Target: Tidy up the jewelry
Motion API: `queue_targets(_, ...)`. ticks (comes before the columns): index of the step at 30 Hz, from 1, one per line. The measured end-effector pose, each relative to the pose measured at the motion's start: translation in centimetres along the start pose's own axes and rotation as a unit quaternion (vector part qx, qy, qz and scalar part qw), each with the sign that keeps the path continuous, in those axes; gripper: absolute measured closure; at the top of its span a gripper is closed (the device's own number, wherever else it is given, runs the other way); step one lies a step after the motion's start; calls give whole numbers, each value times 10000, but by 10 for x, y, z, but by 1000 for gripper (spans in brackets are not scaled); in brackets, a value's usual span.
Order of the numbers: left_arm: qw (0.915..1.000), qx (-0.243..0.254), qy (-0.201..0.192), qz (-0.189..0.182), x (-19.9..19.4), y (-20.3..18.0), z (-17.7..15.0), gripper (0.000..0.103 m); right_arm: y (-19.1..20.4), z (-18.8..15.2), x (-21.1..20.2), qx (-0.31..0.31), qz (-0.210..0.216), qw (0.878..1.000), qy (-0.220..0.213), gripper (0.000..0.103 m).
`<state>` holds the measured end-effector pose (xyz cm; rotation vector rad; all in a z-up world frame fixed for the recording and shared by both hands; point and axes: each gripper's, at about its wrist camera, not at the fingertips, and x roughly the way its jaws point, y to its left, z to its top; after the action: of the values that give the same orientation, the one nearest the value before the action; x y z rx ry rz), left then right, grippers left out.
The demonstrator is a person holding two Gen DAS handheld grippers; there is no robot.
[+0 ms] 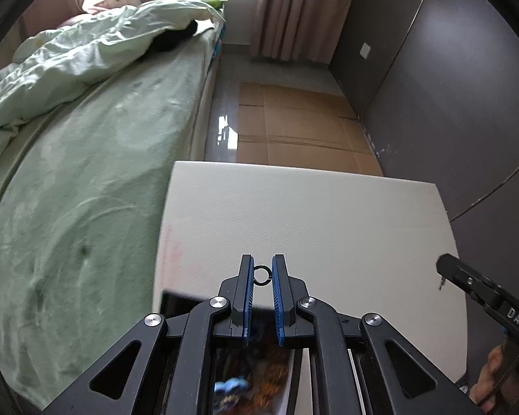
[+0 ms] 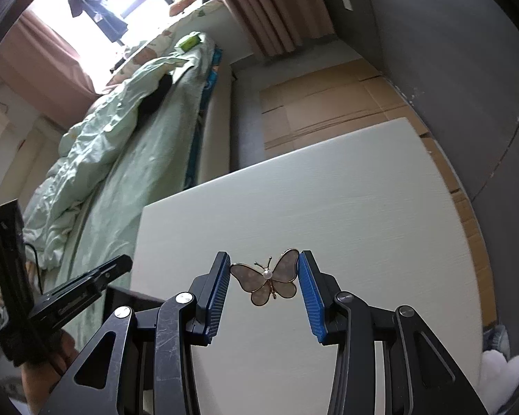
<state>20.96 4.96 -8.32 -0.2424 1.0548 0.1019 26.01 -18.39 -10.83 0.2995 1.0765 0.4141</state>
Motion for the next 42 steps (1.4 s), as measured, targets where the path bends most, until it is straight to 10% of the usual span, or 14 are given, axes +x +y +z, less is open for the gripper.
queue_targets(15, 9996, -243, 89, 115, -13, 35, -28, 89, 50, -34, -1, -334, 290, 9990, 14, 62)
queue_targets(19, 9993, -377, -1, 15, -23, 43, -38, 39, 60, -43, -2, -410, 379, 9984, 7, 62)
queue_targets(21, 9990, -402, -180, 48, -33, 46, -42, 32, 65, -47, -2, -422, 456, 9981, 1, 62)
queue_targets(42, 9898, -1273, -598, -205, -79, 110, -82, 31, 130, -74, 17, -422, 1561, 9868, 2, 59)
